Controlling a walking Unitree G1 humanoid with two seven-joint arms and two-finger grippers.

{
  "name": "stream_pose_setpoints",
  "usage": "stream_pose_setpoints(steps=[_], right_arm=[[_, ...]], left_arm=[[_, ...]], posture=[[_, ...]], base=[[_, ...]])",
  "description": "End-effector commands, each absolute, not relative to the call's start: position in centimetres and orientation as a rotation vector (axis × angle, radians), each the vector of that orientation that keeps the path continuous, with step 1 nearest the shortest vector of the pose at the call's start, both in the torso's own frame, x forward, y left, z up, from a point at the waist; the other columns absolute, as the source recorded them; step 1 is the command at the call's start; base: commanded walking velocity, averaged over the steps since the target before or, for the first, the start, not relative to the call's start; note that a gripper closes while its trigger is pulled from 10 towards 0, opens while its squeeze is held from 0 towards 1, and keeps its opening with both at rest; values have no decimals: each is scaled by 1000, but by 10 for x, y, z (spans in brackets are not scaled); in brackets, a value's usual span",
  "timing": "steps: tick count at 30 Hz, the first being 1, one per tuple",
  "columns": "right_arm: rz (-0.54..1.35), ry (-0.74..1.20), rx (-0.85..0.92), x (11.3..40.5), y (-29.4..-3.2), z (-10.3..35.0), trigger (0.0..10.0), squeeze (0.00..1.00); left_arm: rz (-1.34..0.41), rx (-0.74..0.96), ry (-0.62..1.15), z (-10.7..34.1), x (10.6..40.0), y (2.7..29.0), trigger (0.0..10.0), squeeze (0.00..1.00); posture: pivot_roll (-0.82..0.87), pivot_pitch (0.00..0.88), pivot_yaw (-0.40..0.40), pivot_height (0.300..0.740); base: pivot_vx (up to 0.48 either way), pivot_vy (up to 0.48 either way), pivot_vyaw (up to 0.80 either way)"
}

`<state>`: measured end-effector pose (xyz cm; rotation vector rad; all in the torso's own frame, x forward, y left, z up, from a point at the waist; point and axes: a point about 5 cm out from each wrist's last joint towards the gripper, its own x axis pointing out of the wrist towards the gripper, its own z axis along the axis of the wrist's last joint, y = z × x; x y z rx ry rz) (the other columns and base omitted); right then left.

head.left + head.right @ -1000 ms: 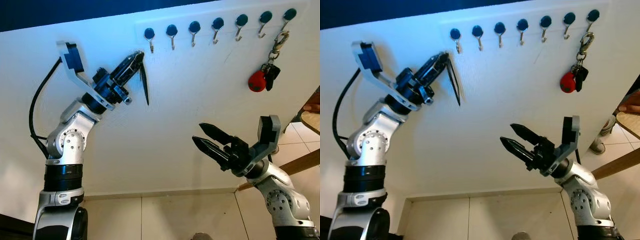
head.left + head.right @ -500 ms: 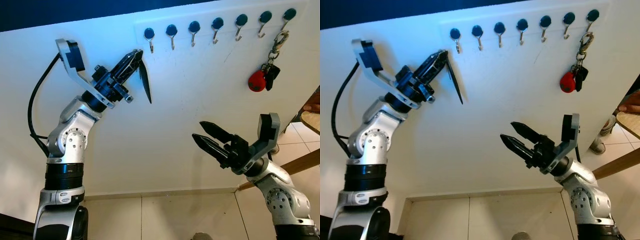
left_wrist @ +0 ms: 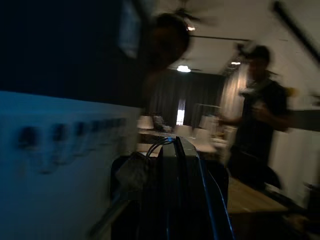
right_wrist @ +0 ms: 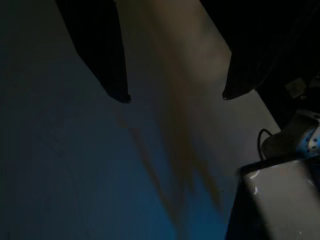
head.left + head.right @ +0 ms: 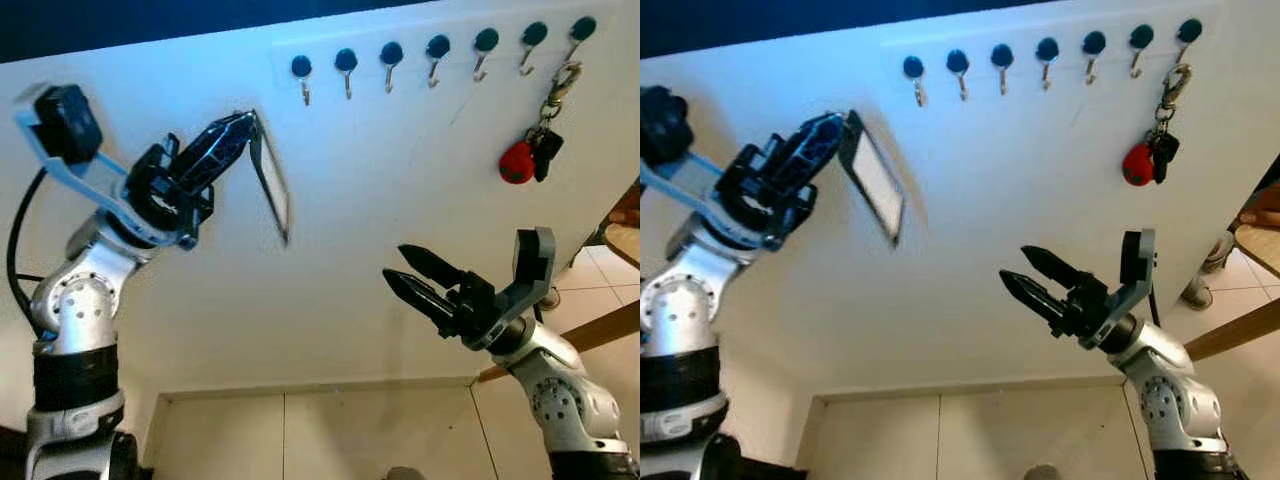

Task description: Hang keys on a hook

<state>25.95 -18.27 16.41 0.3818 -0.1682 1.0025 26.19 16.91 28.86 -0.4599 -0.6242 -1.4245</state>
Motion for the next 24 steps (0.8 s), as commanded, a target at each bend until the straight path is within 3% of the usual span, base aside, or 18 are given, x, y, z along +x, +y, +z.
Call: stream_pose_setpoints(steps=[1,16,24], right_arm=[[1028,-158,376,258,-177,165,10000,0],[1085,-151,388,256,-167,166,10000,0],[1107,-165,394,255,-164,170,10000,0]], left_arm=[[-1493,-456,-638,294,253,170,10000,0],[-1730,-671,-776,321,233,148,10000,0],[-1756,-699,-774,321,232,147,10000,0]], posture=[[-188,117,124,740],[-192,121,118,740],[-194,119,120,740]], base=[[0,0,0],[0,0,0],[0,0,0]])
